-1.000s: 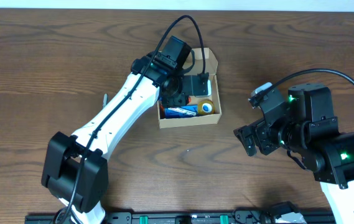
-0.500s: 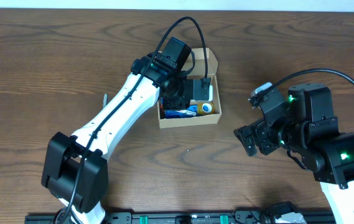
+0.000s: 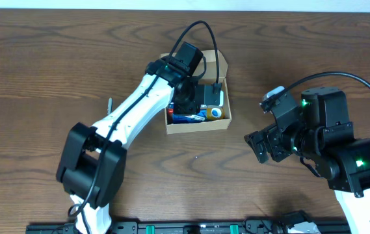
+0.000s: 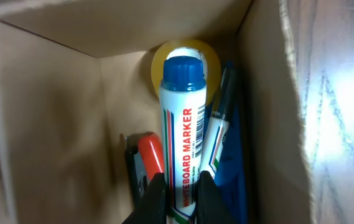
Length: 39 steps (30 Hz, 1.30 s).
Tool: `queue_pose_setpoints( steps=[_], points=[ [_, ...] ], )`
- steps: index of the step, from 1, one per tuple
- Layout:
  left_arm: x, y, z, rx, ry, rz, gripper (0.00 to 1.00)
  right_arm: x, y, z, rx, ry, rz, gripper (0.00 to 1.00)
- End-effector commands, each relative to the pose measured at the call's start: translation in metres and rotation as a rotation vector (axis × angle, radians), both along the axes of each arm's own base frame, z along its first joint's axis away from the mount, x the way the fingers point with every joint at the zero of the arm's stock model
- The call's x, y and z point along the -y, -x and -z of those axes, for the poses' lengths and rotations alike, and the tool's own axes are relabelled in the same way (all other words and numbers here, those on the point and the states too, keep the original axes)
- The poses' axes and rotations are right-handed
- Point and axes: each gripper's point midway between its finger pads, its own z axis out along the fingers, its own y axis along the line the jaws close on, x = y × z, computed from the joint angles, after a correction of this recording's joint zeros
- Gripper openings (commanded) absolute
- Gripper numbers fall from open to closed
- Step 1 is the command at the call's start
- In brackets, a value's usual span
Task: Pack container
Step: 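Carry the blue whiteboard marker into the box and lower it, then release the marker and move the left gripper to the black Sharpie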
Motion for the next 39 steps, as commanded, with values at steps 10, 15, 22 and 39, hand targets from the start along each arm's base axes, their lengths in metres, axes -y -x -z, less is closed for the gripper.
queue_pose_setpoints(
  steps=[10,15,22,39],
  points=[
    [-0.002,0.0,0.03,-0.066,-0.047,-0.052,0.07,0.0,0.0,-0.001,-0.004,-0.01,0.011,0.99],
    [-0.002,0.0,0.03,-0.074,-0.045,-0.072,0.25,0.0,0.0,-0.001,-0.004,-0.011,0.011,0.99],
    [-0.001,-0.001,0.029,-0.082,-0.037,-0.105,0.39,0.0,0.0,-0.001,-0.004,-0.011,0.012,0.99],
    [-0.021,-0.045,-0.12,0.222,0.105,-0.455,0.32,0.0,0.0,-0.001,-0.004,-0.011,0.011,0.99]
  ],
)
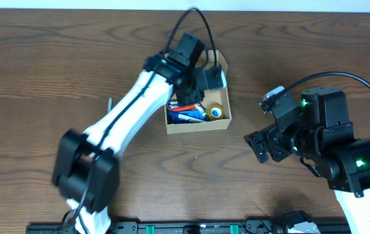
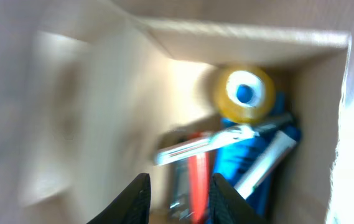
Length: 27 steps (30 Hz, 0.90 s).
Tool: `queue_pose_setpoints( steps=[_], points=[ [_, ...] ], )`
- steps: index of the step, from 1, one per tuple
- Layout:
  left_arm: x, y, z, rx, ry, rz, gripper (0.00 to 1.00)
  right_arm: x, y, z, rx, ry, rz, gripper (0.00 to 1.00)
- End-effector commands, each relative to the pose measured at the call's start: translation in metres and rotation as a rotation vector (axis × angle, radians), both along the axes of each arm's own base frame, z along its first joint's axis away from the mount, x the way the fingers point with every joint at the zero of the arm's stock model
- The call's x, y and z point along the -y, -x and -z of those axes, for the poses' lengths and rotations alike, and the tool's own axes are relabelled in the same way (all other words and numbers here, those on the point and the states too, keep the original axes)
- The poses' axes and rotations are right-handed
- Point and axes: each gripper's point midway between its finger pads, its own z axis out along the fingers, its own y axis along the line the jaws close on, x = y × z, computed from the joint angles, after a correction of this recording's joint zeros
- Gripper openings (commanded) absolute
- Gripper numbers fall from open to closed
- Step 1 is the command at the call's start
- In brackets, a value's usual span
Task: Pack container
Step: 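Release the marker and move the left gripper to the black Sharpie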
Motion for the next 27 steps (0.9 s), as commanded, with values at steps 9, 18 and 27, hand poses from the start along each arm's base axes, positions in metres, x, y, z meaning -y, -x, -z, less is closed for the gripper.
queue_pose_setpoints(
  steps=[9,18,27],
  points=[
    [-0.135,-0.036,-0.104,0.208,0.047,-0.8,0.35,0.0,0.0,-0.001,-0.004,-0.011,0.011,0.99],
    [-0.226,-0.022,-0.078,-0.046,0.094,-1.071,0.54,0.0,0.0,-0.001,-0.004,-0.011,0.011,0.99],
    [-0.279,0.0,-0.048,-0.198,0.041,-1.206,0.95,0.0,0.0,-0.001,-0.004,-0.011,0.011,0.99]
  ],
)
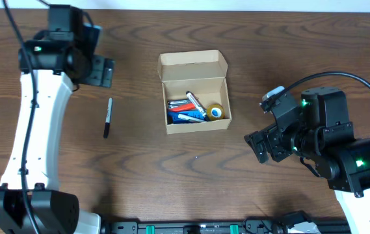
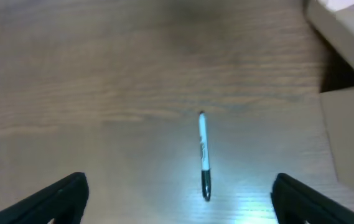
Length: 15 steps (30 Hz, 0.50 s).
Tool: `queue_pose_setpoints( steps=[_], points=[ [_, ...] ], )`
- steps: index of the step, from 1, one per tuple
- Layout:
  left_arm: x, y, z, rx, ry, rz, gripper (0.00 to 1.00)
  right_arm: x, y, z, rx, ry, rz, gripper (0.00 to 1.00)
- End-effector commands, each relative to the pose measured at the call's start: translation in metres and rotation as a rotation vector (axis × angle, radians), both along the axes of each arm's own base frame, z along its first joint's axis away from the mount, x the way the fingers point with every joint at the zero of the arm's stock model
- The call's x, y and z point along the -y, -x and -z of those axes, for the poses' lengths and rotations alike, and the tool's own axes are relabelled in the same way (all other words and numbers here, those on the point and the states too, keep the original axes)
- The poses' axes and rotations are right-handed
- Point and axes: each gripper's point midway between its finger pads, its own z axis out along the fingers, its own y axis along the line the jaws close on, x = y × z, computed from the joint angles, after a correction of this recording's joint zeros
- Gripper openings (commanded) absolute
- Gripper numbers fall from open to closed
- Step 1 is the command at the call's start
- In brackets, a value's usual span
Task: Pack container
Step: 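Release the marker and move the left gripper to the black Sharpie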
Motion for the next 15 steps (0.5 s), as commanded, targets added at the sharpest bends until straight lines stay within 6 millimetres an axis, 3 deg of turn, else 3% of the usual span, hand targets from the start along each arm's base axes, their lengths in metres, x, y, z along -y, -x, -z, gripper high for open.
queue_pose_setpoints(
  steps=[1,9,15],
  points=[
    [0.001,0.01,0.021,-0.075,0.067,-0.01,0.96,0.0,0.0,-0.001,-0.004,-0.01,0.011,0.99],
    [0.025,0.014,0.046,-0.122,0.203,0.041,0.95,0.0,0.0,-0.001,-0.004,-0.01,0.011,0.99],
    [0.023,0.021,0.076,-0.174,0.194,0.03,0.95,0.0,0.0,-0.001,-0.004,-0.01,0.011,0.99]
  ],
)
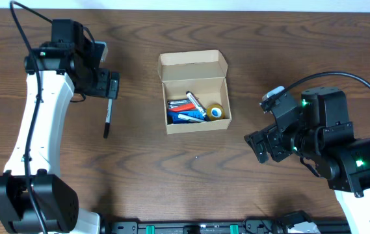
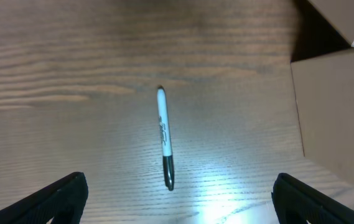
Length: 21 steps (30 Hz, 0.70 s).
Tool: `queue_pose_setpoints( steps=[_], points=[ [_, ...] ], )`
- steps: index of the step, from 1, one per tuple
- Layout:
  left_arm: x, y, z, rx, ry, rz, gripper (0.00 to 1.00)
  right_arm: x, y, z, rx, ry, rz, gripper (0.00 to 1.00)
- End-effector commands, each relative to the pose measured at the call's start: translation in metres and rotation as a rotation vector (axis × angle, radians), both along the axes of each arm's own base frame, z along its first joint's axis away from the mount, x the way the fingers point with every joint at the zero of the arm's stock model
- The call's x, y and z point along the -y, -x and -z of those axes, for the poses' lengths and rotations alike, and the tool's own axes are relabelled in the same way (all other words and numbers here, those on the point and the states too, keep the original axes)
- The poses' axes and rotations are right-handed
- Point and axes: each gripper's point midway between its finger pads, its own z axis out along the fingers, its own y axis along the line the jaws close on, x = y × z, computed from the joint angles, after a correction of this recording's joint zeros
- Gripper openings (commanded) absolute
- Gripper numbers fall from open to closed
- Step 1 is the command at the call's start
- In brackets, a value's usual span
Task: Pack container
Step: 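Release the marker and move the left gripper to the black Sharpie, then lower the left gripper onto the black Sharpie and grasp it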
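A tan cardboard box [image 1: 194,67] stands open in the middle of the table, with markers and a yellow tape roll [image 1: 216,112] inside. A thin black-and-white pen [image 1: 108,119] lies on the wood to its left; the left wrist view shows this pen [image 2: 164,137] just ahead of the jaws. My left gripper [image 1: 105,83] hovers above the pen's far end, open wide and empty; one of its black fingertips [image 2: 58,198] shows at a lower corner of the left wrist view. My right gripper [image 1: 261,146] hangs right of the box, its jaw state unclear.
The box's side wall [image 2: 329,112] fills the right edge of the left wrist view. The box lid flap [image 1: 192,60] stands folded back on the far side. The right arm's body [image 1: 331,140] occupies the table's right side.
My left gripper has shifted a little right and nearer, closer to the pen's far end. The pen and the box lie as before. The right arm has not moved.
First my left gripper was shut on a whiteboard marker inside the box. Then it was open over the box with the marker lying among the other things. Later it hung open wide at the table's far left above the loose pen, and now sits closer to it.
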Motion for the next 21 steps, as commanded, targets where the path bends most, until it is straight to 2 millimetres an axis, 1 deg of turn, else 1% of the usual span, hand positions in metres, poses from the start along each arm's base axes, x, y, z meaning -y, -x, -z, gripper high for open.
queue_pose_setpoints(
  steps=[1,4,8,14,21],
  points=[
    [0.003,0.008,0.026,-0.058,0.026,0.0,0.95,0.0,0.0,-0.001,-0.004,-0.011,0.011,0.99],
    [0.003,0.012,0.046,-0.071,0.028,-0.009,0.95,0.0,0.0,-0.001,-0.004,-0.011,0.011,0.99],
    [0.002,0.015,0.068,-0.076,0.03,-0.039,0.95,0.0,0.0,-0.001,-0.004,-0.01,0.011,0.99],
    [-0.008,0.014,0.087,-0.062,-0.014,-0.099,0.95,0.0,0.0,-0.001,-0.004,-0.01,0.011,0.99],
    [-0.009,0.018,0.111,-0.058,-0.012,-0.131,0.96,0.0,0.0,-0.001,-0.004,-0.011,0.011,0.99]
  ],
)
